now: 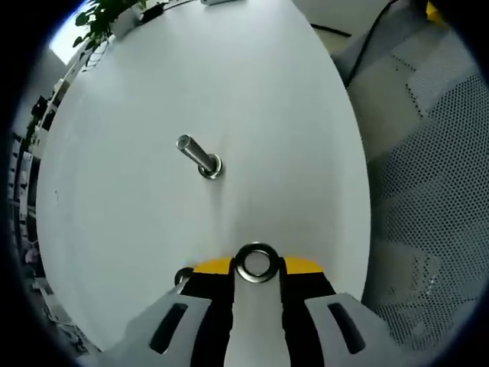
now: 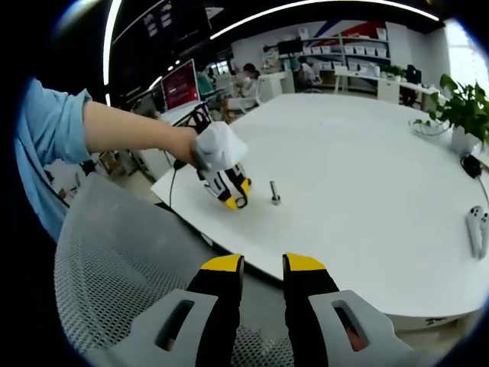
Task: Place the washer onto the threaded stud by aligning its center hole with the stud, sliding it down to the base, and recovering from edge contact or off-axis alignment until the washer reaches the visible bottom stop.
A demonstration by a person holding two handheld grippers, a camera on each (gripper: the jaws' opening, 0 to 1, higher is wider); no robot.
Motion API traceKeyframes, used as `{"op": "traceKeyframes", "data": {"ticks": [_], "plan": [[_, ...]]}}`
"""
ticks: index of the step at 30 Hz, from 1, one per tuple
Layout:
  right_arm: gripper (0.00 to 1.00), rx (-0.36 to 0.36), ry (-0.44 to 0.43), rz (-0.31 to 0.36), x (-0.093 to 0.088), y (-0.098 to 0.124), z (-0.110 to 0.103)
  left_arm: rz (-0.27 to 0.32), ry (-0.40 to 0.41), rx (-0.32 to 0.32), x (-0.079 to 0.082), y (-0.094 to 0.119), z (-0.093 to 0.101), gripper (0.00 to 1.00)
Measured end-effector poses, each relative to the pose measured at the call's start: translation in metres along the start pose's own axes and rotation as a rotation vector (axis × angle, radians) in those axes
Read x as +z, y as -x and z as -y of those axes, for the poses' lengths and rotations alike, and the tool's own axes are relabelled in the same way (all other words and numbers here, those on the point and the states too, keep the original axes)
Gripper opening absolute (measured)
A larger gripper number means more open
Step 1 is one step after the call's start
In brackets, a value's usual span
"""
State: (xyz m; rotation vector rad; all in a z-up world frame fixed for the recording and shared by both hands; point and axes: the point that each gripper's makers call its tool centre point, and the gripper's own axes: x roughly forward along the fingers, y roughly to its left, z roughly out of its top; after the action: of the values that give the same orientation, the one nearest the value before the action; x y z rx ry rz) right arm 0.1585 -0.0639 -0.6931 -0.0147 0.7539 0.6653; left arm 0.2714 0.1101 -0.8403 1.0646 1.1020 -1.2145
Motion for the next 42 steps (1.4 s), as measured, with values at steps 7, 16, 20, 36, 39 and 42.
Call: {"op": "traceKeyframes", "data": {"ticks": [7,16,20,36,39,42], "plan": [[0.23,0.004,-0.002,0.01,0.001,0.0,0.0,-0.009,0.054,0.009,-0.003,0.002,-0.002,0.2],[0.23,0.013,0.004,0.008,0.001,0.0,-0.002,0.008,0.071,0.044,-0.007,0.01,-0.01,0.19],[0.23,0.016,0.009,0.005,0.0,0.0,-0.003,0.02,0.08,0.054,-0.007,0.015,-0.012,0.19],[0.23,0.015,0.01,0.01,0.002,0.0,-0.003,0.098,0.109,0.108,0.003,0.072,-0.026,0.19],[0.23,0.014,0.01,0.011,0.002,0.0,-0.003,0.096,0.105,0.124,0.002,0.078,-0.034,0.19],[0.23,0.012,0.008,0.012,0.002,0.0,-0.003,0.088,0.107,0.136,0.0,0.081,-0.041,0.19]]}}
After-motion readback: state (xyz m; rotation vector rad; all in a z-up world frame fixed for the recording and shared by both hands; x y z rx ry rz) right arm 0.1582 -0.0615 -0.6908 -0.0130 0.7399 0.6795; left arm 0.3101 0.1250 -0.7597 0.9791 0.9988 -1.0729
